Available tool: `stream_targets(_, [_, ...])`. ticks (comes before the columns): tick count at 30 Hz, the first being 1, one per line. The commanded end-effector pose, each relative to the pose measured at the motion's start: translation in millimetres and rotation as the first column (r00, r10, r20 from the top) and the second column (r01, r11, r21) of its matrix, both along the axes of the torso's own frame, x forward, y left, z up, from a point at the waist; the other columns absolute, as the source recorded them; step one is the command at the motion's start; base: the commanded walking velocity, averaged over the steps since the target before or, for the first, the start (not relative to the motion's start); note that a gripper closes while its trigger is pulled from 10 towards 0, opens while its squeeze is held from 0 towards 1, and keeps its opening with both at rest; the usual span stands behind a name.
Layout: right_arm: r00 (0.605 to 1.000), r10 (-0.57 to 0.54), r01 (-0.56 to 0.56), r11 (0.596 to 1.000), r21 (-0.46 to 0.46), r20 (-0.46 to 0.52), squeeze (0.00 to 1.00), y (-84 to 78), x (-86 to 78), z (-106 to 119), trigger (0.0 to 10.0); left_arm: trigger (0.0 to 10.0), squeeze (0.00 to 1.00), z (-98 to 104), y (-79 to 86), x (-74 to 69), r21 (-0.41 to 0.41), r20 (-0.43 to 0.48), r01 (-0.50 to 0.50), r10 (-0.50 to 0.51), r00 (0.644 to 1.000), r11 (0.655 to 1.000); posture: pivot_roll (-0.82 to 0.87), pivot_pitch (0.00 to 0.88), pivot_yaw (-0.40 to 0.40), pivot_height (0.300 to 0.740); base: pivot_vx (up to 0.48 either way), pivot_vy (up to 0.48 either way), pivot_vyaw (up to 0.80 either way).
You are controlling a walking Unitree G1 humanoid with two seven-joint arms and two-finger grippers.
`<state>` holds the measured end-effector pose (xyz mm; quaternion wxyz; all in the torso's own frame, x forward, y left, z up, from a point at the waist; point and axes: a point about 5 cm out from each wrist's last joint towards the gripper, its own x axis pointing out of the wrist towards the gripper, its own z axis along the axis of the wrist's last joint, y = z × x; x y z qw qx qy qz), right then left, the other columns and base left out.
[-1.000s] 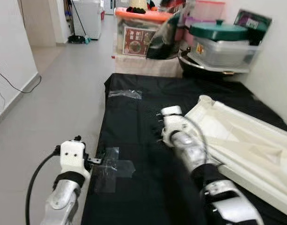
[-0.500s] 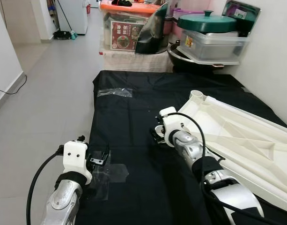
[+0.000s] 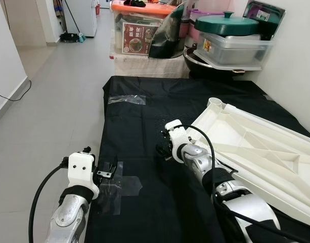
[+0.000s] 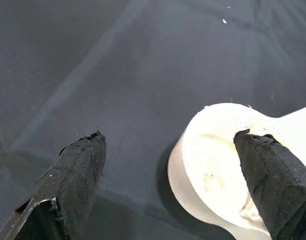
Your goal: Building children table
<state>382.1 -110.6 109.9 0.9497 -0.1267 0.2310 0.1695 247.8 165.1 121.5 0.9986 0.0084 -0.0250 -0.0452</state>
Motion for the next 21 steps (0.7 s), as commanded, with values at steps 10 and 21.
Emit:
stream_targets(10, [0.985, 0.079, -0.084, 0.996, -0.024, -0.153, 0.0, -7.5, -9.5, -18, 10.0, 10.0, 0.0, -5, -5.0, -0.5, 0.008, -0.027, 0.015, -0.015, 1.0, 1.0, 0.1, 0.0, -0.126, 0.74, 0.0, 0.0, 0.0])
stream_targets(21, [0.741, 0.6, -0.671, 0.675, -0.308, -0.301, 0.0, 8.5, -11.4, 1, 0.0, 10.0, 0.0, -6, -7.1, -0.3, 0.013, -0.032, 0.024, -0.023, 0.999, 1.0, 0.11, 0.0, -0.144, 0.74, 0.0, 0.0, 0.0])
